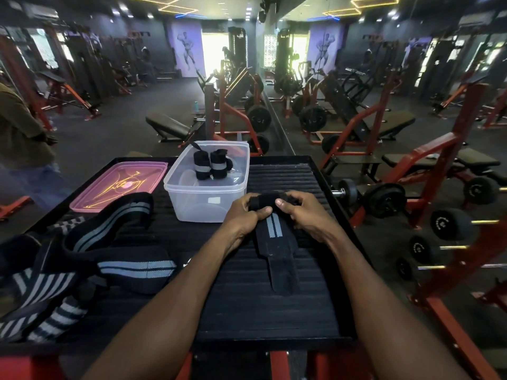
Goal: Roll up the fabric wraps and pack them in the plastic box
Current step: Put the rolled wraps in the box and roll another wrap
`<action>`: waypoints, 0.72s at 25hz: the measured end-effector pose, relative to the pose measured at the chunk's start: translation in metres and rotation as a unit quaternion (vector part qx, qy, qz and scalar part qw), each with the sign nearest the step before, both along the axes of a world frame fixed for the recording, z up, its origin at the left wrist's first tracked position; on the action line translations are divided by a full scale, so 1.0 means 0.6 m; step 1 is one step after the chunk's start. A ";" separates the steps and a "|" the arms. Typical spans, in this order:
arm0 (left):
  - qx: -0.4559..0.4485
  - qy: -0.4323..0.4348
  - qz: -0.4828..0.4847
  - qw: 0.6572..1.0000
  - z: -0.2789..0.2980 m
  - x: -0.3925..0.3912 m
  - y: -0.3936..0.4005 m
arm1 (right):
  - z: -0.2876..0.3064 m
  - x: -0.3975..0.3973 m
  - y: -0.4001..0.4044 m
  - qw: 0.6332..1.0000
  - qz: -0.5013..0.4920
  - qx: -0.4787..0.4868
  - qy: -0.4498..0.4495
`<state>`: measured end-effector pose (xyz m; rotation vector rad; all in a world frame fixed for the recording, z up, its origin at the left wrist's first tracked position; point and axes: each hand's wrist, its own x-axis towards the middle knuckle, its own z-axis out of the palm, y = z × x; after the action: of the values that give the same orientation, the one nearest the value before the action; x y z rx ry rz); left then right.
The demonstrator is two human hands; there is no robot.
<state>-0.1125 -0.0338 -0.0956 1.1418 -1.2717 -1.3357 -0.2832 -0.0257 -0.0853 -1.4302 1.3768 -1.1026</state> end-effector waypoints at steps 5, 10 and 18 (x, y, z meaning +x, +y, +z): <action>0.058 0.049 -0.026 0.997 0.008 -0.003 0.003 | 0.000 -0.002 0.001 0.995 0.004 -0.101 -0.017; 0.018 -0.002 0.012 1.000 0.001 0.001 -0.001 | 0.004 0.002 0.002 0.996 0.004 -0.016 -0.082; 0.005 0.051 -0.020 0.998 -0.004 -0.004 0.007 | -0.002 0.004 0.004 0.995 -0.008 -0.097 -0.020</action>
<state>-0.1151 -0.0295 -0.0981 1.0461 -1.2202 -1.4124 -0.2809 -0.0235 -0.0866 -1.5280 1.2840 -1.2984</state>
